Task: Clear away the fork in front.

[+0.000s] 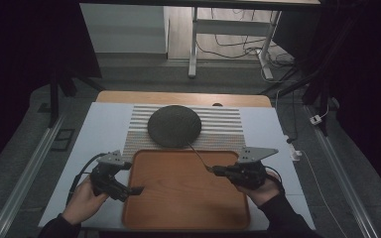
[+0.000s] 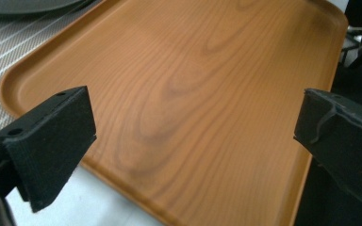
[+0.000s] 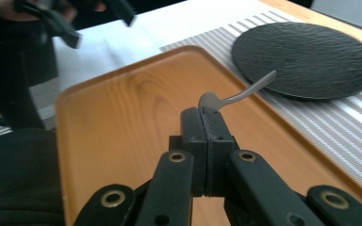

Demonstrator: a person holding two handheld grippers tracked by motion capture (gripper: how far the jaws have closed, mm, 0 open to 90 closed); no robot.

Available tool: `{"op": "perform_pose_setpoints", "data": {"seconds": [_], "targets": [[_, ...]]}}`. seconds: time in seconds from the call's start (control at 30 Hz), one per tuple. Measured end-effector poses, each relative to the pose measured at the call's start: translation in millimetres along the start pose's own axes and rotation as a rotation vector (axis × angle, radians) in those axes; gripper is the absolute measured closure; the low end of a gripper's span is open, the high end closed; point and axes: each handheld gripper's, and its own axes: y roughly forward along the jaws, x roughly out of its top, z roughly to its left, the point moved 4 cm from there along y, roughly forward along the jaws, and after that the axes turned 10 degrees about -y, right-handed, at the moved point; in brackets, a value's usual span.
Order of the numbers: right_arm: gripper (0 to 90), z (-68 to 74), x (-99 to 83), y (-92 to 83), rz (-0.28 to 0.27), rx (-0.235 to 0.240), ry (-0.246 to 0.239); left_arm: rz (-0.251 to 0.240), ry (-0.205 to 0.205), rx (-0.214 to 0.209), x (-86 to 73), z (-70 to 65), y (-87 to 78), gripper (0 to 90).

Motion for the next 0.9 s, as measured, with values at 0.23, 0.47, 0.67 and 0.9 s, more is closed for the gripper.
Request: {"op": "perform_pose_setpoints", "data": {"seconds": [0.23, 0.47, 0.67, 0.9], "targets": [[89.5, 14.4, 0.1, 0.6, -0.023, 0.072, 0.014, 0.040, 0.062, -0.011, 16.6, -3.3, 12.9, 0.0], [89.6, 28.0, 1.0, 1.8, -0.046, 0.140, 0.014, 0.069, 0.134, -0.010, 32.1, -10.3, 25.4, 0.0], [89.6, 36.9, 2.1, 5.5, -0.049, 0.204, -0.003, 0.126, 0.240, -0.029, 41.8, -18.8, 38.7, 0.0], [89.6, 45.8, 3.6, 11.4, -0.049, 0.271, -0.028, 0.196, 0.356, -0.051, 45.0, -28.6, 58.0, 1.4]]}}
